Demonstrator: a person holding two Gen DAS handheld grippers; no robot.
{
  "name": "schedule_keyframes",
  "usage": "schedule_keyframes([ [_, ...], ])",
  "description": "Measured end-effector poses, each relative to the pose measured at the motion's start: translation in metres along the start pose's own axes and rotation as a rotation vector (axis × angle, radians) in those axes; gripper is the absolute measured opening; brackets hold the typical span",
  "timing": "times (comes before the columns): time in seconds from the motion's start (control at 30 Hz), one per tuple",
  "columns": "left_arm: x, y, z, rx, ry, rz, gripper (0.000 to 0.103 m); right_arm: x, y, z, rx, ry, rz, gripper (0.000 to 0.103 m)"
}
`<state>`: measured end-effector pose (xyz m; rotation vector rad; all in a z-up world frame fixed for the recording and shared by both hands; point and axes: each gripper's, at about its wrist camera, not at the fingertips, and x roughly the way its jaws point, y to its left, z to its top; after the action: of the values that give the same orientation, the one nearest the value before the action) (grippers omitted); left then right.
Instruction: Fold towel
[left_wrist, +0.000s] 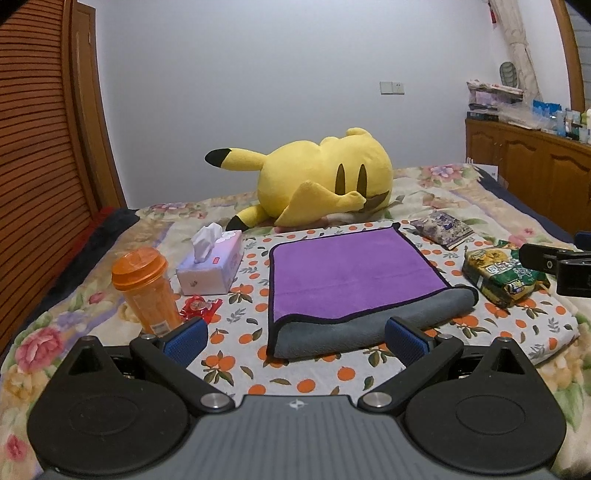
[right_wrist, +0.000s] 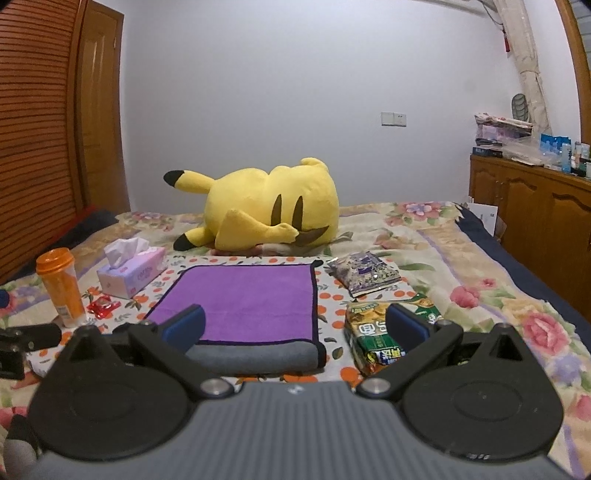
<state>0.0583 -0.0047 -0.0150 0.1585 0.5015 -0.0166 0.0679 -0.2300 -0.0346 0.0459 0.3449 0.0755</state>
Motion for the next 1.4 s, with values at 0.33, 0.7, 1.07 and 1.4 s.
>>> schedule_keyframes([
  [0.33, 0.029, 0.004, 0.005, -0.004, 0.072, -0.015, 0.103, 0.027, 0.008, 0.003, -0.021, 0.052, 0.04, 0.103],
  [0.7, 0.061, 0.008, 0.015, 0.026, 0.094, -0.021, 0.103, 0.058, 0.012, 0.007, -0.042, 0.079, 0.063, 0.103],
  [1.07, 0.098, 0.021, 0.022, 0.024, 0.126, -0.029, 0.103, 0.084, 0.013, 0.007, -0.056, 0.107, 0.085, 0.103],
  [1.4, 0.131, 0.028, 0.022, 0.029, 0.166, -0.056, 0.101, 0.112, 0.006, 0.0, -0.072, 0.156, 0.076, 0.103],
])
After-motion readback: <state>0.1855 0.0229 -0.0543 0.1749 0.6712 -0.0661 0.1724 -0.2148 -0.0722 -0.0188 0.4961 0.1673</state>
